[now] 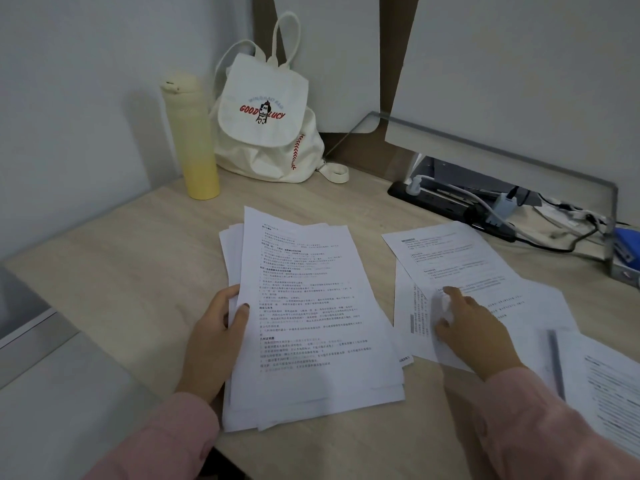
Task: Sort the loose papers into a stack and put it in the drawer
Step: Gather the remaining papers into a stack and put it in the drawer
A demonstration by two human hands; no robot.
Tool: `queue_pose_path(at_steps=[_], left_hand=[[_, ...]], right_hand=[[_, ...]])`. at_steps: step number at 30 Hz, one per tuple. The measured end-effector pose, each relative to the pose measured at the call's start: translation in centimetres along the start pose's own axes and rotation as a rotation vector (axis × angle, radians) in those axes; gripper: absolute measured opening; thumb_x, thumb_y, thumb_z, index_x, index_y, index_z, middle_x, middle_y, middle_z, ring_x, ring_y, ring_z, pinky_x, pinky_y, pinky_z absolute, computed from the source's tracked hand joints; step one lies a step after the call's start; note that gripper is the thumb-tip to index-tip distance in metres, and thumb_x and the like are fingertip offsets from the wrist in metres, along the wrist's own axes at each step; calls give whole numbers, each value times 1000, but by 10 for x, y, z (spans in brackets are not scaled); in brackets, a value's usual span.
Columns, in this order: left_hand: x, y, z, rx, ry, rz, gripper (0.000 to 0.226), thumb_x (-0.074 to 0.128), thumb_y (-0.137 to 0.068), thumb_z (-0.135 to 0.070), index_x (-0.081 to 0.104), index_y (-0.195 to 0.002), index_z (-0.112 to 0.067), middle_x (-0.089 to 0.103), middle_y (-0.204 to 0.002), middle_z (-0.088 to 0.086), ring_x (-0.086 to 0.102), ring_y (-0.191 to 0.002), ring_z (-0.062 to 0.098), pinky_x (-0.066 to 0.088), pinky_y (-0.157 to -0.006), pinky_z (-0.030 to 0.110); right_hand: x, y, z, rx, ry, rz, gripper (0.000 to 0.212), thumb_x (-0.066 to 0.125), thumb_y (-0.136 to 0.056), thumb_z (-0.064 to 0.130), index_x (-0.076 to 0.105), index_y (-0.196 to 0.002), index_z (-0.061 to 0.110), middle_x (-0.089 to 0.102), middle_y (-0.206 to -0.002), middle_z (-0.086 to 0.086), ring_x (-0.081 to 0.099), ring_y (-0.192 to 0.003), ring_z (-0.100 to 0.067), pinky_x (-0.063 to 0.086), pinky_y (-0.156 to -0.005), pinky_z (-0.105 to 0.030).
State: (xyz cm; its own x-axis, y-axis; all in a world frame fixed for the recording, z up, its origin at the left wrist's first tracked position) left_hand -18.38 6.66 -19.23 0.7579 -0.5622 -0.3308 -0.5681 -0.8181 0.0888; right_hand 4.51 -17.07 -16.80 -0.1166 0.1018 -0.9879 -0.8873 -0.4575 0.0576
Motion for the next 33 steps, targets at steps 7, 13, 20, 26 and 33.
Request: queue_pose_path(at_steps=[7,13,20,26,33], left_hand=[[-1,1,0,3,31,-5,26,47,-95,-20,55,-119,-27,67,-101,-13,64,-92,10,52,-82,35],[-1,1,0,18,53,-8,25,48,-95,-18,56,-118,-25,67,-102,-13,64,-93,10,52,-83,34],[0,1,0,20,71,-3,26,48,-95,-17,55,-119,-23,67,-102,-12,64,-93,9,51,-81,30],[-1,1,1,30,56,-3,27,48,-95,-18,54,-120,-23,67,-101,-13,64,-91,10,52,-81,34],[0,0,2,48,88,-8,25,48,-95,-16,55,-115,-29,66,-97,-19,64,-82,-6,50,-77,27]], right_hand=[[1,-2,0,-63,149,-81,38,39,-94,11,36,-132,14,59,-114,-9,62,-93,-24,38,-65,-26],[-16,3,-13,-53,-26,-43,31,36,-93,3,57,-112,14,66,-105,-10,51,-76,-19,39,-64,-27],[-21,30,-26,-292,102,482,89,62,-80,49,7,-148,28,17,-155,3,31,-136,-14,28,-108,-25],[-20,39,-23,-303,224,603,105,60,-81,49,-19,-145,27,-1,-157,-1,12,-144,-19,20,-114,-29],[-19,35,-23,-321,226,439,95,55,-85,42,-15,-146,28,22,-150,0,37,-130,-15,35,-102,-23]])
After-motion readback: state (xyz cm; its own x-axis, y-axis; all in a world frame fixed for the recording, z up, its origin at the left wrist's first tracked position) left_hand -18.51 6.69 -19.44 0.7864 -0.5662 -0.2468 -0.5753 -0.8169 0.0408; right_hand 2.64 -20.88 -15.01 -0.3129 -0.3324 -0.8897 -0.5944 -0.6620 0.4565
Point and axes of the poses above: each hand's wrist, its own y-axis away from the middle knuckle, its own x-axis out of the palm, z = x × y, the point moved 2 cm from there along -y, towards the middle knuckle
